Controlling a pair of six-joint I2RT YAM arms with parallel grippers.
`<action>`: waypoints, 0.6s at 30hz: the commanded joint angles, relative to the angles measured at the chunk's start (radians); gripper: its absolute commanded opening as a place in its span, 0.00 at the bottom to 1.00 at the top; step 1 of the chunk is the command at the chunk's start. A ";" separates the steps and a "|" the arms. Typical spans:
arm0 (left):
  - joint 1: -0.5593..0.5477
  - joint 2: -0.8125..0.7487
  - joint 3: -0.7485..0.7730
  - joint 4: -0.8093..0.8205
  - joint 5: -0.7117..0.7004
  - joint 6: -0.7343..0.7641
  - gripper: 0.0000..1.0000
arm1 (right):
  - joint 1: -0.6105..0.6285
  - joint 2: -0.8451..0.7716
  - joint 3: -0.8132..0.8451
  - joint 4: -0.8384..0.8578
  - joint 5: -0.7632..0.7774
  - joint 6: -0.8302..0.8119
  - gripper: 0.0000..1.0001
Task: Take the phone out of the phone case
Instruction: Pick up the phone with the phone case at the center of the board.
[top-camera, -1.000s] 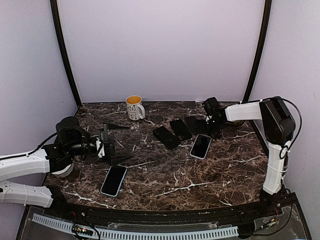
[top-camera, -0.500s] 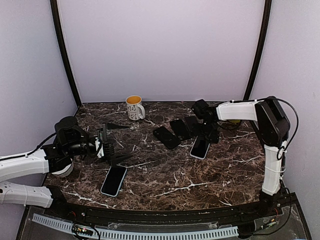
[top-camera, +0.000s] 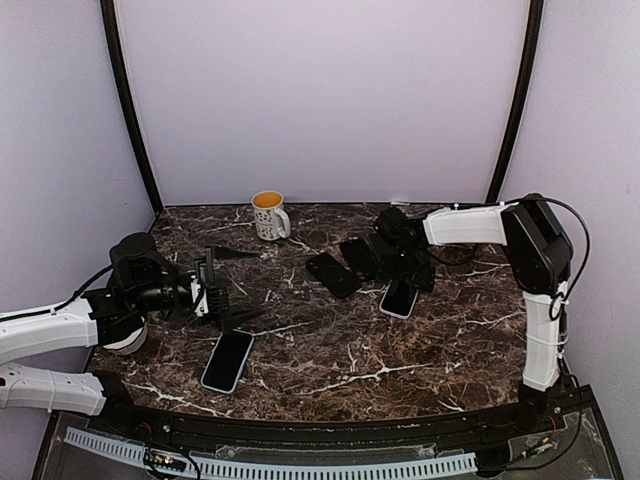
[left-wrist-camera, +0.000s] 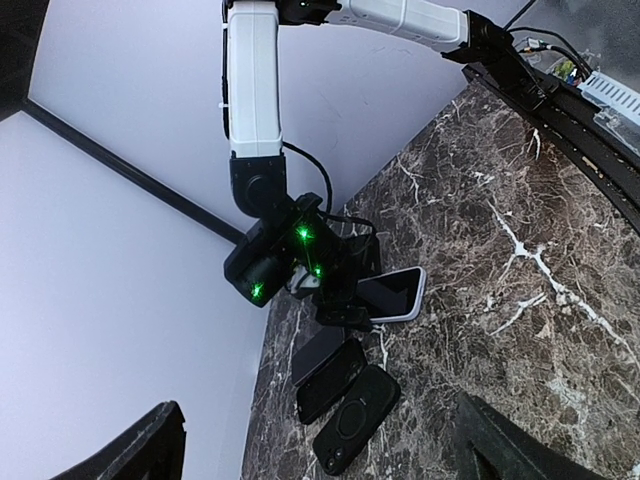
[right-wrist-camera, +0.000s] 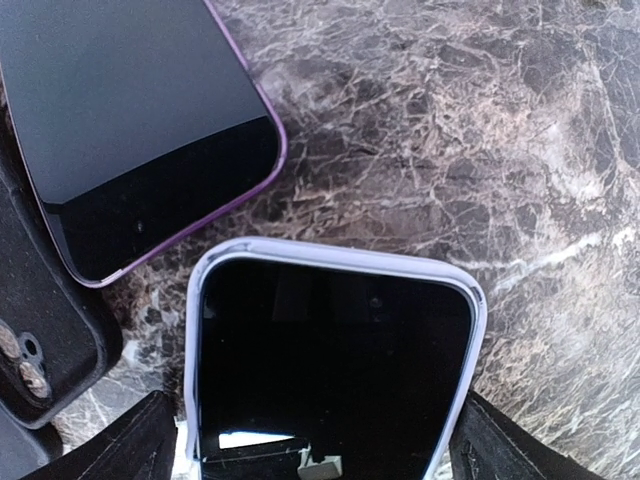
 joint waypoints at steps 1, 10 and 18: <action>0.002 -0.013 -0.009 -0.004 -0.001 0.008 0.96 | 0.021 0.047 -0.013 -0.085 0.023 -0.006 0.87; 0.002 -0.004 -0.010 -0.006 -0.001 0.010 0.95 | 0.032 0.004 -0.054 -0.031 -0.020 -0.068 0.67; 0.002 0.005 -0.010 -0.006 0.000 0.002 0.96 | 0.075 -0.132 -0.104 0.072 -0.099 -0.235 0.65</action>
